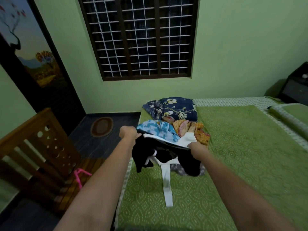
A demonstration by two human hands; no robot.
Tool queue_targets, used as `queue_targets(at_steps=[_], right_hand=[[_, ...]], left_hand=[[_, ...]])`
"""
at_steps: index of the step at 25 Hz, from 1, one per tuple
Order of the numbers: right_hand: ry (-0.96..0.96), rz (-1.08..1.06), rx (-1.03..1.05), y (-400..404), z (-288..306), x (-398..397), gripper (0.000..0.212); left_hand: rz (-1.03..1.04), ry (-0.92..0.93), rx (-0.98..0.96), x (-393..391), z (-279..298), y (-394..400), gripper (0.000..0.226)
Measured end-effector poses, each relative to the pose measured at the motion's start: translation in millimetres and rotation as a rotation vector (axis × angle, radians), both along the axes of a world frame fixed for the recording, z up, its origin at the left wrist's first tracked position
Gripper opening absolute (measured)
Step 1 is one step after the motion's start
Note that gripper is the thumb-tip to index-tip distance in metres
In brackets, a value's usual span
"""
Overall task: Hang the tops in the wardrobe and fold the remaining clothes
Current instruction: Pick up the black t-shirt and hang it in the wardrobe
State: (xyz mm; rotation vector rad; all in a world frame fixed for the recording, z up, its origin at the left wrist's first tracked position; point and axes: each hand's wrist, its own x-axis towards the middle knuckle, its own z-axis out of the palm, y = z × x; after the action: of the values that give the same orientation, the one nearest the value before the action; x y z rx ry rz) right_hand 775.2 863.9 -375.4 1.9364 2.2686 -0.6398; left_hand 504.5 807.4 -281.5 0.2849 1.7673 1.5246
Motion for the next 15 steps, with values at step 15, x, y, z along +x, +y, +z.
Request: queue_targets(at_steps=[15], right_hand=[[0.145,-0.172,0.000,160,15,-10,0.015]], left_hand=[[-0.292,-0.280,-0.171,-17,-67,105,0.068]])
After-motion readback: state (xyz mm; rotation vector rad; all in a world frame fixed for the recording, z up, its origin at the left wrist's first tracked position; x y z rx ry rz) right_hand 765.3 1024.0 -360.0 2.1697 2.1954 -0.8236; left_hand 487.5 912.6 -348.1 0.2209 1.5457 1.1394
